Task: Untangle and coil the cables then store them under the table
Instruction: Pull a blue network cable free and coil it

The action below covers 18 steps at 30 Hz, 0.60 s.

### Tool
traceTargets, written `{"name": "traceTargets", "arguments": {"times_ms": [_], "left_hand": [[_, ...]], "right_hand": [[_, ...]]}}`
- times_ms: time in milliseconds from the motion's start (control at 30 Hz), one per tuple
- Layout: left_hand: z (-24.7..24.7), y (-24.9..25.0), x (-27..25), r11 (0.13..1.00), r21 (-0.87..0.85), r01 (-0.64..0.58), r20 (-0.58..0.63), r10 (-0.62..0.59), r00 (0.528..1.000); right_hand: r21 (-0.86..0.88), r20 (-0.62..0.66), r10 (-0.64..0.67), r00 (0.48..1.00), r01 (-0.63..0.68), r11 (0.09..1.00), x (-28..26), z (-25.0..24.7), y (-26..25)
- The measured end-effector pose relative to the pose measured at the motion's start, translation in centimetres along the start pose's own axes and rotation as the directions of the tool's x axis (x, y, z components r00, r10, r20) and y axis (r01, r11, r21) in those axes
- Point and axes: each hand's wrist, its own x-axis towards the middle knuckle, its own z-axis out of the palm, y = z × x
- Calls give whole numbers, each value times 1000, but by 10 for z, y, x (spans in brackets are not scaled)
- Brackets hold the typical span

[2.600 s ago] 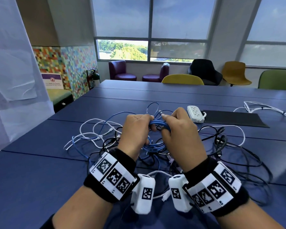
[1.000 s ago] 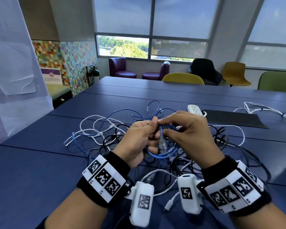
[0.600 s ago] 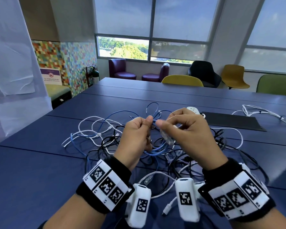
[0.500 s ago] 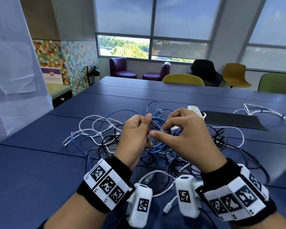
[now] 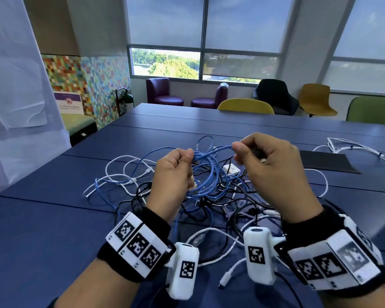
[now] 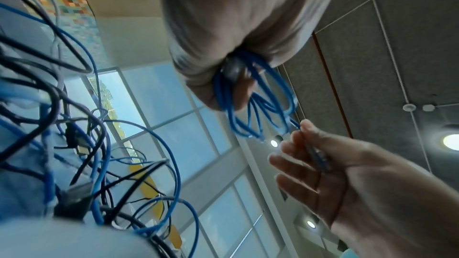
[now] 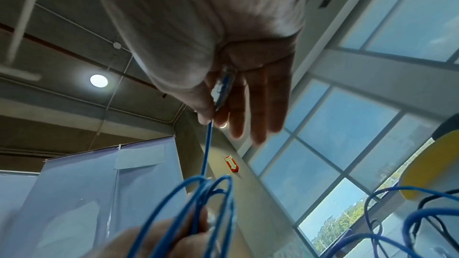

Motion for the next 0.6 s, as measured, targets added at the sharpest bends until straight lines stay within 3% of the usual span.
{"name": "traceTargets", "arguments": {"times_ms": [167,233,467,533,600], "left_hand": [[4,2,-5,992,-100,80,90,-71,993],[7,4,-7,985,-133,109,128,-92,988],[7,5,-9,986,-158,60,86,-47,995],[9,5,-10,985,-168,26,72,-14,997],[10,4,-10,984,-178,-4,66,16,998]], "right_hand": [[-353,-112,-135,985,87,932,6,2,30],[-370,-90,-173,981,128,920,5,6,33],[-125,29,8,1000,-4,992,-3,13,16],[66,89,157,984,-163,984,-5,20,9],[323,239,282,929,-350,879,-6,23,3]]}}
